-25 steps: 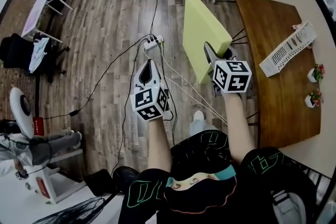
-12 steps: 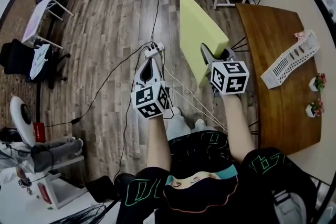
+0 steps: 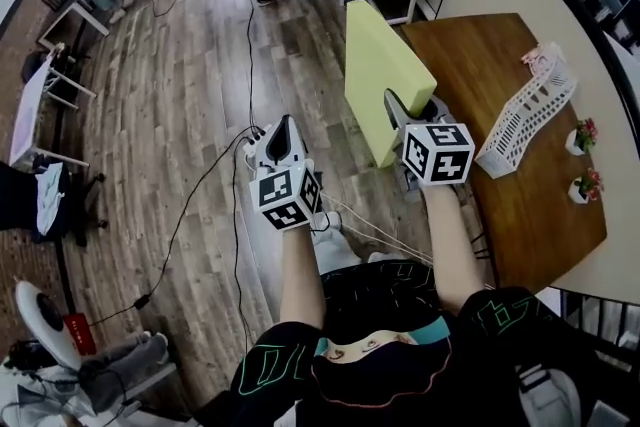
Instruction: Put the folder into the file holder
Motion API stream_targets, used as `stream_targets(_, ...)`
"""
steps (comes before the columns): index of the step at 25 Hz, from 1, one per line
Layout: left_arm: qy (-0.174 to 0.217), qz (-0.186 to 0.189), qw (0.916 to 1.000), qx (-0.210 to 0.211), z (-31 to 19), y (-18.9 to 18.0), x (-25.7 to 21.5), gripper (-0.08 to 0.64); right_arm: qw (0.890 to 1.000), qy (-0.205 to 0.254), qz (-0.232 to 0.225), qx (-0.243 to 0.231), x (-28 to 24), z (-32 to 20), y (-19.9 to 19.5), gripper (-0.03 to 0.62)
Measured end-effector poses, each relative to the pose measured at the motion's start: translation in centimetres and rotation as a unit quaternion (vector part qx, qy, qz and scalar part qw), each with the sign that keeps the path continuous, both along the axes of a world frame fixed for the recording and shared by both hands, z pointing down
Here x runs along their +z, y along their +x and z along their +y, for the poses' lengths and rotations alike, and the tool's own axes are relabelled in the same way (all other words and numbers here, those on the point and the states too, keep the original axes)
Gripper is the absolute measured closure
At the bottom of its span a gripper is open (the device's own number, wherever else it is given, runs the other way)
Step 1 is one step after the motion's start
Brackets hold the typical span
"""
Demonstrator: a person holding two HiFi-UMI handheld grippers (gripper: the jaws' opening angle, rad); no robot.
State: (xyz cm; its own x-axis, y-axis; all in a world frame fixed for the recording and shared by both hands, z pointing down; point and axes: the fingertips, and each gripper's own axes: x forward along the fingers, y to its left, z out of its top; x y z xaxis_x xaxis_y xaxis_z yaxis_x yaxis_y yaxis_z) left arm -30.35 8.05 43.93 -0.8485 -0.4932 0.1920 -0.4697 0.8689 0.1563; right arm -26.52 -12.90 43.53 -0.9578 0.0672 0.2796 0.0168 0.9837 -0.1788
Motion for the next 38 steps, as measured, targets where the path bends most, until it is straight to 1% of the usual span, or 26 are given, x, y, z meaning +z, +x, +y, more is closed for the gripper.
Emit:
stream_targets(3,-0.004,0.004,0.9998,0.02,-0.9,-2.6,0.3,0.566,1.0,-0.005,-0.003,0.027,-0.2,-1.2,-2.2,0.431)
stream_targets(7,-0.006,0.025,0.9995,0.017,0.4,-5.7,1.9,0.566,0.999,-0.017,0.019,0.028,1.8,-0.1,-4.7,0.431)
stream_targets(9,-0.007,0.029,0.9994,0.018,1.0,-7.2,2.2,0.565,0.999,-0.02,0.027,0.028,2.6,0.7,-5.9,0.431)
stream_targets(14,-0.005,0.036,0.9987,0.036,1.6,-10.3,3.0,0.565,0.998,-0.024,0.025,0.045,3.1,1.9,-7.8,0.431)
stream_targets(16,-0.004,0.039,0.9976,0.057,0.7,-11.1,3.3,0.566,0.997,-0.025,0.024,0.069,3.1,0.9,-7.6,0.431)
stream_targets(20,0.0,0.04,0.9917,0.122,-3.4,-11.3,3.6,0.565,0.989,-0.018,0.026,0.146,3.0,-3.1,-5.3,0.431)
stream_targets(24,0.009,0.04,0.9824,0.183,-7.6,-10.9,3.3,0.566,0.978,-0.017,0.015,0.208,1.9,-6.1,-2.4,0.431)
stream_targets(28,0.019,0.037,0.9698,0.24,-11.6,-9.5,2.3,0.565,0.965,-0.012,0.01,0.263,0.5,-8.2,1.0,0.431)
stream_targets(34,0.035,0.029,0.9451,0.324,-18.0,-6.1,1.4,0.565,0.941,-0.009,-0.018,0.338,-1.6,-11.6,7.1,0.431)
stream_targets(38,0.051,0.022,0.9246,0.377,-20.6,-3.1,-0.4,0.566,0.92,0.005,-0.034,0.391,-4.3,-12.1,11.8,0.431)
